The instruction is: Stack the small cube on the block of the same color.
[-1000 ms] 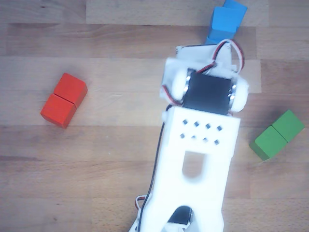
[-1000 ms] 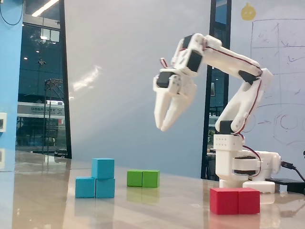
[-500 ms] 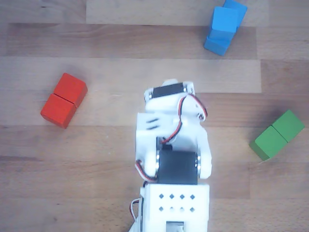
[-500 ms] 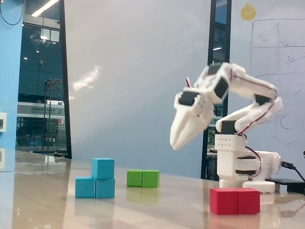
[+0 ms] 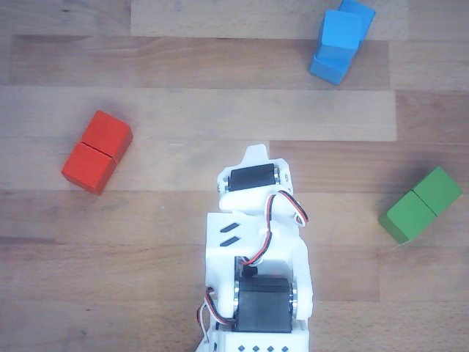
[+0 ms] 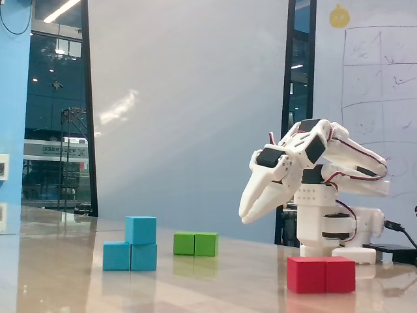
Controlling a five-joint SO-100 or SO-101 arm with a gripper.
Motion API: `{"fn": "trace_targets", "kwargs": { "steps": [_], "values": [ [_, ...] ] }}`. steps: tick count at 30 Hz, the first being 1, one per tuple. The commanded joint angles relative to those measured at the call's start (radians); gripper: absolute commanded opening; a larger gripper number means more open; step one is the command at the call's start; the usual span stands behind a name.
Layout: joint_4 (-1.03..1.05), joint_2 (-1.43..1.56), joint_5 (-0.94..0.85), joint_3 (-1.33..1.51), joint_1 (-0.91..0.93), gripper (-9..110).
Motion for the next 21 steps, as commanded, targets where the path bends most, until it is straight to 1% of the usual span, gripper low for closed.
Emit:
{"fn": "trace_targets", "kwargs": {
  "steps": [1, 4, 7, 21],
  "values": [
    [0.037, 0.063, 0.083, -0.003, -0.014, 0],
    [0.054, 0.129, 0.172, 0.04, -0.006, 0],
    [0.058, 0.146, 0.222, 0.089, -0.006, 1],
    [0.061, 0.146, 0.225, 0.094, -0.015, 1]
  ]
}}
